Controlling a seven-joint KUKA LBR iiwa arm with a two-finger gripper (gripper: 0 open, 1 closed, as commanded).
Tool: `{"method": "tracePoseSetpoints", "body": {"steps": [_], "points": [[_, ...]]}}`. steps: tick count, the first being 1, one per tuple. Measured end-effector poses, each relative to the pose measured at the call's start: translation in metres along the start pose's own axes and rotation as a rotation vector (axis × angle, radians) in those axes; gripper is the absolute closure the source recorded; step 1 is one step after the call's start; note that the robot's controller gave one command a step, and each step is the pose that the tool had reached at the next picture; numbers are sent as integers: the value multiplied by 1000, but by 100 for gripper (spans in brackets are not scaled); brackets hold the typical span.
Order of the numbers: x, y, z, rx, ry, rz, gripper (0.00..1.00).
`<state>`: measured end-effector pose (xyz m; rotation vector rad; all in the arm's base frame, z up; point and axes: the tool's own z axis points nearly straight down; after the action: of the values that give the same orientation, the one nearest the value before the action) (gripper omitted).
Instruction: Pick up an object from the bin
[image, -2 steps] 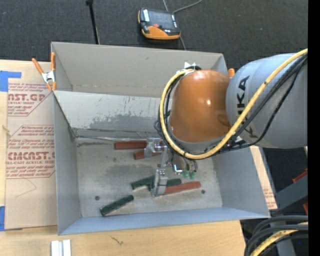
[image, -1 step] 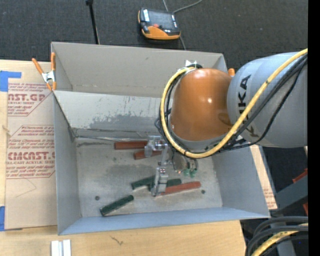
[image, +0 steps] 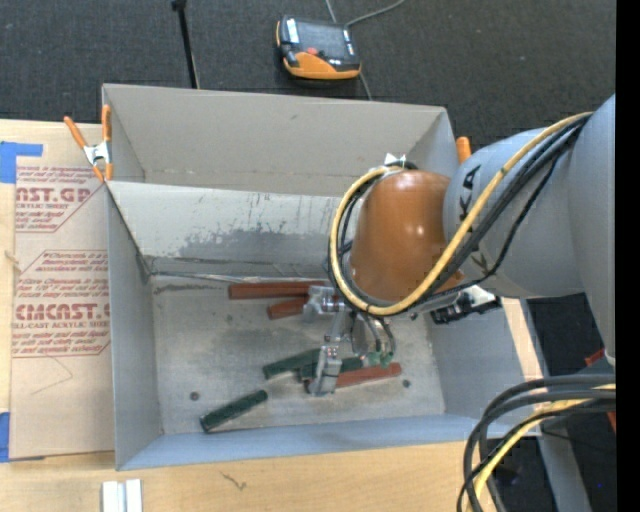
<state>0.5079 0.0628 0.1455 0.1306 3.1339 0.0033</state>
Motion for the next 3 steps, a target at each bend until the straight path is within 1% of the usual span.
{"method": "tracePoseSetpoints", "body": {"steps": [1,2,3], "points": [[-10,-36,8,2,7,-158,0],[-1,-52,16,1,4,-46,0],[6,-61,73,1,3,-10,0]]}}
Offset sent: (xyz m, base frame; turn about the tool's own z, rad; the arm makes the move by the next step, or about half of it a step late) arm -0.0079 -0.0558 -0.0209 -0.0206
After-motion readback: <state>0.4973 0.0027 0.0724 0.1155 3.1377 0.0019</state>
